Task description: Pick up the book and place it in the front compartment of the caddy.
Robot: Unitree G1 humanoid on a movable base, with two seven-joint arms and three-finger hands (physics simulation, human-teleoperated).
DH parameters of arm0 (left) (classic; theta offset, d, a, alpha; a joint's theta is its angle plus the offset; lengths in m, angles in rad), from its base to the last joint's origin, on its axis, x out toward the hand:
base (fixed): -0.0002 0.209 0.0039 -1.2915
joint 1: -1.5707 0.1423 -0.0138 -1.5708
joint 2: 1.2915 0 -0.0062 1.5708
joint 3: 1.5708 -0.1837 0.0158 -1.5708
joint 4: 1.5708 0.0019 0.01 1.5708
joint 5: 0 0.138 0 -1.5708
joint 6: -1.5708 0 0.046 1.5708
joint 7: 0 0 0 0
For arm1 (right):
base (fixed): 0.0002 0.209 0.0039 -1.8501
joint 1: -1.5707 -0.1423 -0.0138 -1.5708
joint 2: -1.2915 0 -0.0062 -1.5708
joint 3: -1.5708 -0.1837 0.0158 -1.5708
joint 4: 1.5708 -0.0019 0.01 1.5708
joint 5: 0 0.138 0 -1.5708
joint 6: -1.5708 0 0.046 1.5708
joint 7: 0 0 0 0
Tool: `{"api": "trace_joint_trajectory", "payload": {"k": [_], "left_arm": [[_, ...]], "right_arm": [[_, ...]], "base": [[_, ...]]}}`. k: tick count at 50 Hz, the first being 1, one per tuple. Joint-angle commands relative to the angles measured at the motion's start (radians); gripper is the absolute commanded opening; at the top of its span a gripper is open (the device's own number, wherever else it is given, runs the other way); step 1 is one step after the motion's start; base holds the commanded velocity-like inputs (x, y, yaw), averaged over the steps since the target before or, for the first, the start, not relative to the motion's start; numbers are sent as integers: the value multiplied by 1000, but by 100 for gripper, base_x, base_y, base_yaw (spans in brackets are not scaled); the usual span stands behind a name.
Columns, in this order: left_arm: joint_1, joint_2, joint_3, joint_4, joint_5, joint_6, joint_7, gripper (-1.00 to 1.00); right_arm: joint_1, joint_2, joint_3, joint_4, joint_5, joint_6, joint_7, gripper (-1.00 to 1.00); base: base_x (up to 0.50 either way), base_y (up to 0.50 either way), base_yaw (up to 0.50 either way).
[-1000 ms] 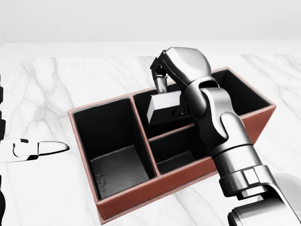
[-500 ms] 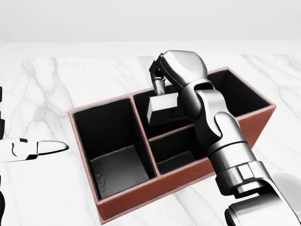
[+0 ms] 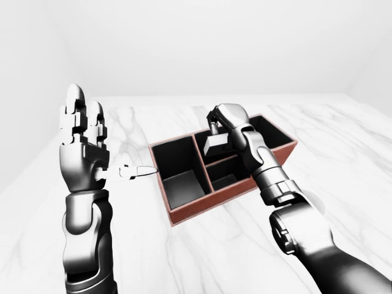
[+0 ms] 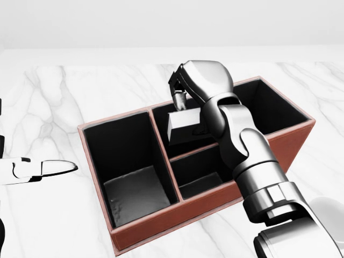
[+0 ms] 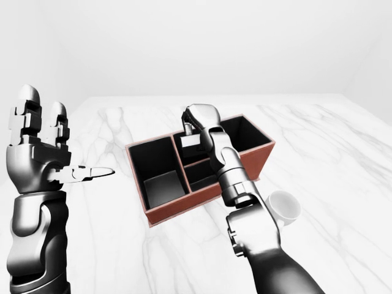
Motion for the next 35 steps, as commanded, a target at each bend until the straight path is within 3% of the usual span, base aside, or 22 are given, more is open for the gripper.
{"api": "trace_joint_trajectory", "payload": {"k": [1,35], "left_arm": [[-2,1,3,1,-2,0,0,100],[-4,2,3,2,-5,0,3,100]], "right_arm": [[-19,4,-9,16,-25,0,-50,-100],[-44,17,6,117,-59,0,-142,-100]], "base": [[0,0,0],[0,0,0]]}}
